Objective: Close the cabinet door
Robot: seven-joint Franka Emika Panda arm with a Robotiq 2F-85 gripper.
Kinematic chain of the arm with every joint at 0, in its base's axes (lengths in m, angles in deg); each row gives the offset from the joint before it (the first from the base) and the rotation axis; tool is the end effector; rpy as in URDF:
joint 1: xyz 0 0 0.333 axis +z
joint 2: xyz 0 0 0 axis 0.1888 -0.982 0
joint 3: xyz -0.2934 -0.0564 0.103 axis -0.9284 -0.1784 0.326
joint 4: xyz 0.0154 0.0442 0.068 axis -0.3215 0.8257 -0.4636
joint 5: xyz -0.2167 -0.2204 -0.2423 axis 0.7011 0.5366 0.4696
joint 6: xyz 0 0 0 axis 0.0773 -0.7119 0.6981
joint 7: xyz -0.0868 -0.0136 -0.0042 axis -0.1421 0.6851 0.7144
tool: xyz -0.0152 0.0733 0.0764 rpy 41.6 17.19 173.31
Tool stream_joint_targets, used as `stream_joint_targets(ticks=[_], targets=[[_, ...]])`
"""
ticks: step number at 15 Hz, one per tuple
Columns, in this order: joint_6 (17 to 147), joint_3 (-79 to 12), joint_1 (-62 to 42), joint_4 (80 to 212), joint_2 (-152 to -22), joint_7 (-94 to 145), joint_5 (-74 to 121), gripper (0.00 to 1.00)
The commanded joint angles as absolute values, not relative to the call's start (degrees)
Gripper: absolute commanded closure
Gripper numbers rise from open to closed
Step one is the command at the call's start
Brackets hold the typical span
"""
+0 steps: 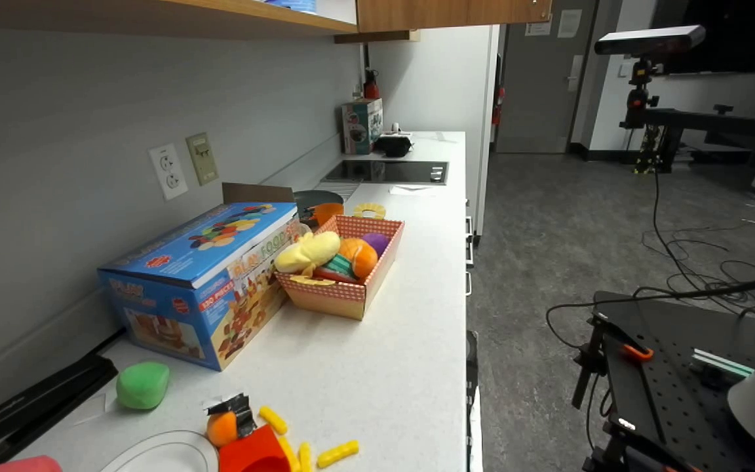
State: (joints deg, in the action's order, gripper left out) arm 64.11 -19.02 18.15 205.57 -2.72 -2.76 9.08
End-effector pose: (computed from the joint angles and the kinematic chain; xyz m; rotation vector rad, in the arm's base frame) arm 0.1734 0.1800 0.6035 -2.5773 -1.4092 -0.8585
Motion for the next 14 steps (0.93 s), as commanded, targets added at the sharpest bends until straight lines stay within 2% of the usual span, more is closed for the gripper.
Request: stream_joint_targets(ticks=[1,14], targets=[[64.79,-17.81,19.8,203.39,-0.46,-1.84,9.61,0.0],[82.49,-16.99,25.4,201.2,-5.29,-1.66,8.26,0.0]])
